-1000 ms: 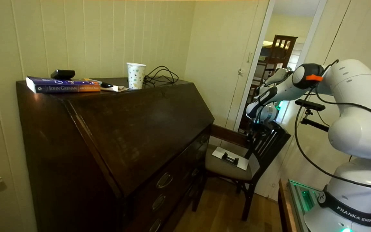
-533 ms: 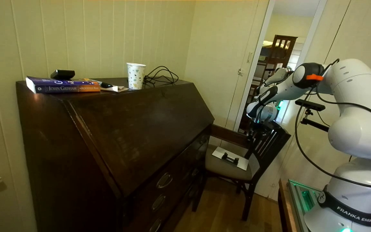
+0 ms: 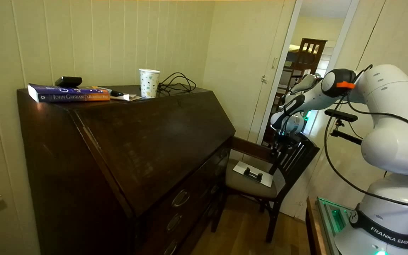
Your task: Move the wooden rail on the right backwards.
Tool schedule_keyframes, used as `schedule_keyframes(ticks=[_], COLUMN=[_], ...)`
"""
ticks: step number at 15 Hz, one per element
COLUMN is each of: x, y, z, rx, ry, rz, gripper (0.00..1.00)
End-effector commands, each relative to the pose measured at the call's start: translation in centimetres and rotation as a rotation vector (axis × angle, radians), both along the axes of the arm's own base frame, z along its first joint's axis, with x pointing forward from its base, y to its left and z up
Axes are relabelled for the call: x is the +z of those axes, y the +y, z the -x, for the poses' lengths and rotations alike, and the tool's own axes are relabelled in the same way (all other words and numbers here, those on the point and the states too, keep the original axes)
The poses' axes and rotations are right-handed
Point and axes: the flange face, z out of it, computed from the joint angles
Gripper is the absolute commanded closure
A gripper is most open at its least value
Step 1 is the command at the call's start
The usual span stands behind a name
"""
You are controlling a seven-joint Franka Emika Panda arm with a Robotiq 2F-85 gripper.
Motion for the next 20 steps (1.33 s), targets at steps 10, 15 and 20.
schedule_keyframes(ticks=[10,15,20], x=[1.6,2.5,3.3], y=[3.8,4.4,2.3], z=[-9.5,-11.4,-8.3], rx=[0.041,0.033,-0.055], ry=[-0.08,-0.038,-0.069], rz=[0.001,0.064,0.108], gripper=[0.94,0.3,0.0])
